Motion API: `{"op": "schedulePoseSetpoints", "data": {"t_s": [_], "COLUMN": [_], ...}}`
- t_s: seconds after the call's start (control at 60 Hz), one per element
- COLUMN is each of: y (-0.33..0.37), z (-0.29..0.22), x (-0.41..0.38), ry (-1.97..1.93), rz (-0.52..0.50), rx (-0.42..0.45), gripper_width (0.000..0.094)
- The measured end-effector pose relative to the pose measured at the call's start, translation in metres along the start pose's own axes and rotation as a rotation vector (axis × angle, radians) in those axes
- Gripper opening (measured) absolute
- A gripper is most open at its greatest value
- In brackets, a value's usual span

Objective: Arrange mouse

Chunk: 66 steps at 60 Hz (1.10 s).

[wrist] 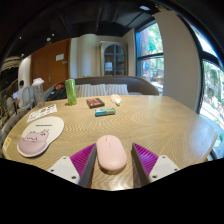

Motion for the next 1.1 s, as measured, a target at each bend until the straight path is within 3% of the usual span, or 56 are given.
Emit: {"op": "schedulePoseSetpoints", "data": {"t_s": [0.05,0.067,0.15,0.25,0.417,0.517,0.633,0.75,0.917,1.1], "y": [-0.004,-0.006,-0.007,-0.004,0.018,0.049,0.065,0.044,-0.010,-0.048], "z": [-0.001,-0.001,0.000,0.002,-0.007,-0.044,-0.091,-0.105,-0.064,-0.021], "x": [0.001,0.003,0.008,0.006,0.001,-0.026,-0.106,-0.196,-0.274,-0.295], "ry": [0.002,-0.002,-0.016,-0.009,-0.055,-0.079,-0.017,-0.008,0.030,0.055], "rz": [0.006,0.011,0.048,0.090,0.106,0.126,0.082,0.011,-0.094,-0.098], "rx": [0.011,0.016,0.062,0.054,0.000,0.098,0.206,0.239,0.053,-0.094], "gripper_width": [0.0603,0.0515,0.0475,0.0423,0.0411,0.0412,0.0412,0.0410,0.0410,0.0420]}}
Point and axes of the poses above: the point between the fingertips, and its own axes, seen from behind it with the camera up: x to the right, z down, y backward, against the way the camera looks, the point moved 7 cm from there along y, backward, against the way the camera looks, and after that the axes turned 5 degrees about -y, right-handed, at the moved point
